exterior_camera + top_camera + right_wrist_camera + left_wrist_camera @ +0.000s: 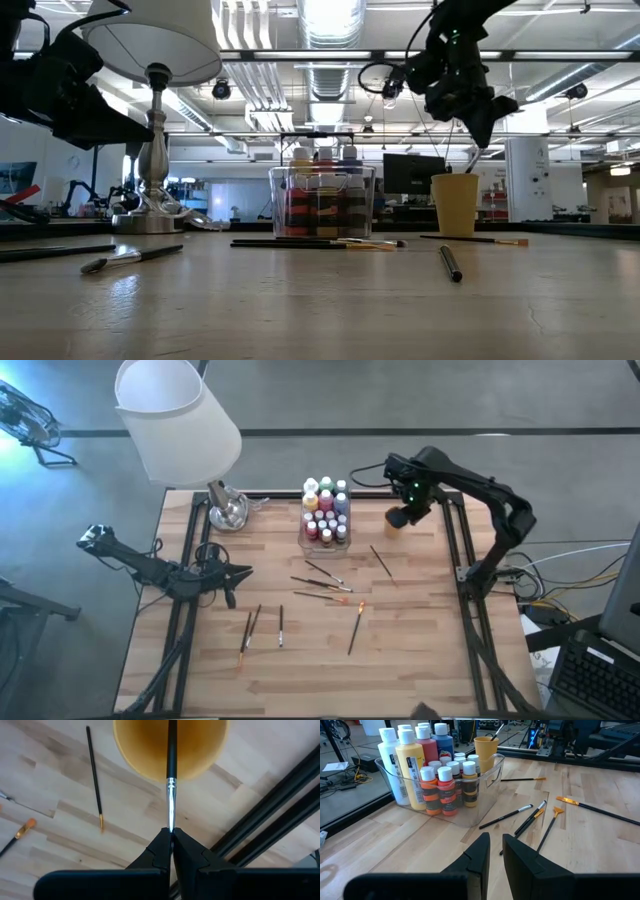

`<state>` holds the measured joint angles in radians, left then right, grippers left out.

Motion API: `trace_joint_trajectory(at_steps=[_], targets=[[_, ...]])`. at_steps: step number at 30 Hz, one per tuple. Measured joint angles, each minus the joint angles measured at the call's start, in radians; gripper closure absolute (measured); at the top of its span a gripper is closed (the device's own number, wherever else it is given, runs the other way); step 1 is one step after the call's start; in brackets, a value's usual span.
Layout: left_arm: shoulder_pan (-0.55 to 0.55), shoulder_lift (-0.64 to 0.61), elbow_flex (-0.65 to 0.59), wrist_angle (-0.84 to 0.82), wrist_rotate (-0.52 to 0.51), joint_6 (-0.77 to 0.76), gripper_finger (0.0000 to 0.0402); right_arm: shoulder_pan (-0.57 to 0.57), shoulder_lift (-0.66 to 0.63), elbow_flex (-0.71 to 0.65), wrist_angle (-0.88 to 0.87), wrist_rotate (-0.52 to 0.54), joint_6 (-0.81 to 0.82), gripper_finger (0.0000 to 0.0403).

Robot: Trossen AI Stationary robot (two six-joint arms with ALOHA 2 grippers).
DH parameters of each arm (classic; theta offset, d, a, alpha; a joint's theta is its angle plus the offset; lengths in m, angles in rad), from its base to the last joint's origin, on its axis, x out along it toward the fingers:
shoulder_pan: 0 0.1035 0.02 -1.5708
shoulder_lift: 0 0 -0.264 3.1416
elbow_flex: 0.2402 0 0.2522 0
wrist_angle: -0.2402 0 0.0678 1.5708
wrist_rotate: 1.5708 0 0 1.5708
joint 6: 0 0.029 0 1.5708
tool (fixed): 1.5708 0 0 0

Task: Pick & Place Paint Supplies
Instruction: Put the silver paint brush into the cup

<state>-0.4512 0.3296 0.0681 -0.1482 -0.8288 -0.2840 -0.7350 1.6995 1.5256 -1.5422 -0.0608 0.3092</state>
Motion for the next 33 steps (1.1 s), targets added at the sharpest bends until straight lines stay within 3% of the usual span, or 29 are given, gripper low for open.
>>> trace_joint_trajectory(at_steps=[14, 33], targets=[[0.0, 0.0, 0.0, 0.0, 0.0, 0.0, 0.0346, -0.01, 0.115, 0.052, -0.004, -0.021, -0.021, 0.0395], [0.0, 0.0, 0.0, 0.0, 0.0, 0.0, 0.0346, -0.023, 0.129, 0.052, 0.009, -0.015, -0.033, 0.0389]])
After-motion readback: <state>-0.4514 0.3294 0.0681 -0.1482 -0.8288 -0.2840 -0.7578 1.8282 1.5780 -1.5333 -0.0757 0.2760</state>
